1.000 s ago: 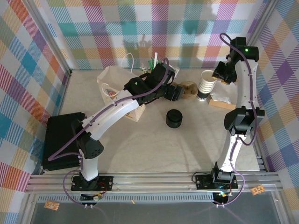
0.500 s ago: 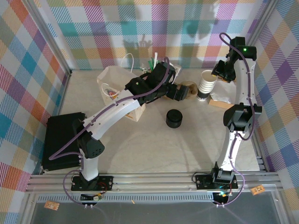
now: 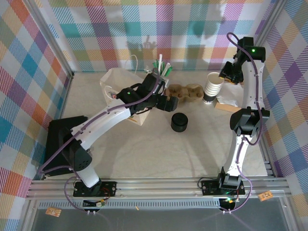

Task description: Pack the takeout coffee

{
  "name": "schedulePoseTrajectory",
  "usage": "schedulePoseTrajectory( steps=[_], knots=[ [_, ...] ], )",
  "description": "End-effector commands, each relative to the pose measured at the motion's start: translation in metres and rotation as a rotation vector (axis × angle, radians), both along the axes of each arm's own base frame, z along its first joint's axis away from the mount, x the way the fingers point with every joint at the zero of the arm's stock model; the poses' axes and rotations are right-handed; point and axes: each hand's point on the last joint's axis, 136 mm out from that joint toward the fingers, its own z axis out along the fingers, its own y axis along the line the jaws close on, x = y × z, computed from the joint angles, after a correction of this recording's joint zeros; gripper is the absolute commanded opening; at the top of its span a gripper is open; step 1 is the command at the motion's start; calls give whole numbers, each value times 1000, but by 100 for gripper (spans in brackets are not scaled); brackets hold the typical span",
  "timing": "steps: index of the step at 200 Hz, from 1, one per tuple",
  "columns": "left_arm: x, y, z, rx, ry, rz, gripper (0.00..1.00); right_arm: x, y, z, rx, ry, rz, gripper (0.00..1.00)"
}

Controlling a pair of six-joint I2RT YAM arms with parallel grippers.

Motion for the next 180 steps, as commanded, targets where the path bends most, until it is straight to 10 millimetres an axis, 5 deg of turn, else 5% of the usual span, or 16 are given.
schedulePoseTrajectory(
  steps=[1, 80, 180],
  knots=[
    [-8, -6, 30, -86, -71, -49, 99, -4, 9, 8, 16, -3, 23, 45],
    [22, -30, 45, -74, -239, -69, 99, 5, -2, -1, -55, -4, 12, 40],
    [14, -43, 40, -37, -193, -101, 100, 10, 9, -28, 18, 63, 1, 37]
  ],
)
